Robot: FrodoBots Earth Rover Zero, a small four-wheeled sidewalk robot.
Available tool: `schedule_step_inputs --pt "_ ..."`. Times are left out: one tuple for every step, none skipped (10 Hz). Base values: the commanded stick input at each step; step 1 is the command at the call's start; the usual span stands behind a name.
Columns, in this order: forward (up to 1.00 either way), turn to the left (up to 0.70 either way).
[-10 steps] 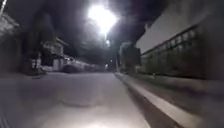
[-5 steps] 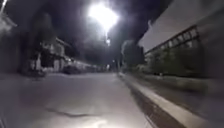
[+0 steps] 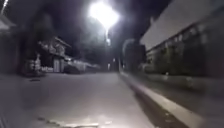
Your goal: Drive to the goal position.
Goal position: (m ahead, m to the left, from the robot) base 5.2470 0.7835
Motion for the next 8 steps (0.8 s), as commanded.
schedule_step_inputs --pt "0.70 0.00" --pt "0.70 0.00" --pt "0.70 0.00" --pt "0.70 0.00" --pt "0.70 0.00" --pt "0.70 0.00" --pt "0.70 0.00" --pt "0.70 0.00"
